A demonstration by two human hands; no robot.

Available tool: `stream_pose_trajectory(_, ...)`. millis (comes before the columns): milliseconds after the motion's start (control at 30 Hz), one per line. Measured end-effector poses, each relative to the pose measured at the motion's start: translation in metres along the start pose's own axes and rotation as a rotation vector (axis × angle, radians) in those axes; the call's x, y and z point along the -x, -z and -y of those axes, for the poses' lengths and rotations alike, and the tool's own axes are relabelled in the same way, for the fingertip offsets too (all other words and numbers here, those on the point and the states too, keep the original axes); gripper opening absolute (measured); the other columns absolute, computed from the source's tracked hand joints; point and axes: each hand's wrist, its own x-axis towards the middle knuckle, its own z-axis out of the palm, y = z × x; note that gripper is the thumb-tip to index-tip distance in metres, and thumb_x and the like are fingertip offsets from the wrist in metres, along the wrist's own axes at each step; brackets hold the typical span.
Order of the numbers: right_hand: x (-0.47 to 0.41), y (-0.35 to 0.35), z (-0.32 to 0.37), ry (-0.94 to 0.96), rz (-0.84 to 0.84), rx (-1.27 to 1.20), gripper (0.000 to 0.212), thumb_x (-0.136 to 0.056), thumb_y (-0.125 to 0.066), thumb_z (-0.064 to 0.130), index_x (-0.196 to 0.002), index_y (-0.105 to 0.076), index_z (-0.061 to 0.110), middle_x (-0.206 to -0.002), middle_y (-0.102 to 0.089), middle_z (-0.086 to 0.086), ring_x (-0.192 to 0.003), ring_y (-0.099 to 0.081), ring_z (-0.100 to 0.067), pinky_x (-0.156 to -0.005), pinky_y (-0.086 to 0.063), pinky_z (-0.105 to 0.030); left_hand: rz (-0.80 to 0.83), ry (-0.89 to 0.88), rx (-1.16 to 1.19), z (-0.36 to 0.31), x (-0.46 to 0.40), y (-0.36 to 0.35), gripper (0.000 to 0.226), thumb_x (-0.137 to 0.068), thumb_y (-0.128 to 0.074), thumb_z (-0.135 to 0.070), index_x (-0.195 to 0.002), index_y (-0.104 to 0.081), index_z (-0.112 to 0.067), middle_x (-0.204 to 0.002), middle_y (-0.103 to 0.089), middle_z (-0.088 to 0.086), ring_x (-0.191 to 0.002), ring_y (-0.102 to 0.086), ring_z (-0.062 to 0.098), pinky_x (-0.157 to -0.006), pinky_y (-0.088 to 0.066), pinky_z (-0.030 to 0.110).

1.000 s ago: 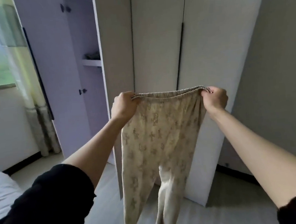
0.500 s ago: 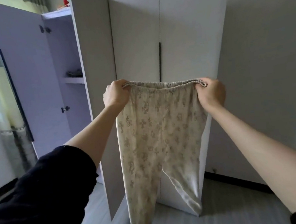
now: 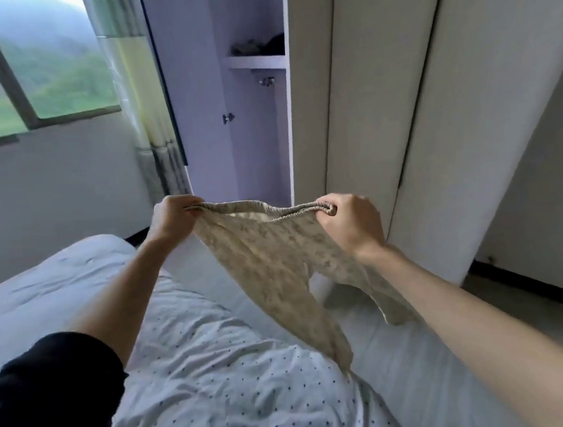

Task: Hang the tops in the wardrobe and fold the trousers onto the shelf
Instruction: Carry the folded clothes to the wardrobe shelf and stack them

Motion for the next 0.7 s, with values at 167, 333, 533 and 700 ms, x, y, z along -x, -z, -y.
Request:
stream_pose_trajectory(167,0.082,-0.077,0.094,0.203,0.277,-0.096,0.021,-0.085,-0.058,0.026,-0.101,-0.072,0.024,-0.096,-0.072,-0.004,-0.095,-0.063,-0.028,-0.077,-0.047,-0.034,-0.024,0.157,-0.067,0.129,0.089,0.089,0.031,-0.082,-0.051,0.010,-0.097,-0.074,-0.005,-0.099,-0.070,0.019,-0.091,-0.065,0.036,-0.079,-0.049,0.037)
stream_pose_trajectory(333,0.174,-0.147,0.137,0.415,0.645,0.004,0.019,-0.086,-0.056,0.025,-0.098,-0.070,0.019,-0.100,-0.070,-0.005,-0.098,-0.061,-0.027,-0.079,-0.047,-0.034,0.097,0.470,-0.173,0.245,0.214,0.125,0.037,-0.082,-0.050,0.011,-0.100,-0.073,-0.011,-0.098,-0.071,0.017,-0.093,-0.062,0.034,-0.067,-0.039,0.029)
stream_pose_trajectory(533,0.211,-0.198,0.151,0.447,0.759,0.088,0.025,-0.088,-0.053,0.022,-0.110,-0.066,0.023,-0.109,-0.068,-0.005,-0.103,-0.060,-0.028,-0.085,-0.048,-0.036,0.391,0.659,-0.017,0.294,0.322,0.118,0.020,-0.079,-0.058,0.003,-0.085,-0.073,-0.009,-0.071,-0.062,0.001,-0.068,-0.053,0.012,-0.062,-0.040,0.028)
stream_pose_trajectory(700,0.185,-0.219,0.178,0.451,0.520,0.055,0.025,-0.087,-0.052,0.017,-0.106,-0.069,0.019,-0.103,-0.069,-0.010,-0.099,-0.060,-0.033,-0.082,-0.042,-0.036,0.599,0.688,0.157,0.279,0.333,0.119,0.012,-0.082,-0.060,-0.001,-0.089,-0.070,-0.001,-0.067,-0.054,-0.002,-0.061,-0.048,0.005,-0.057,-0.040,0.016)
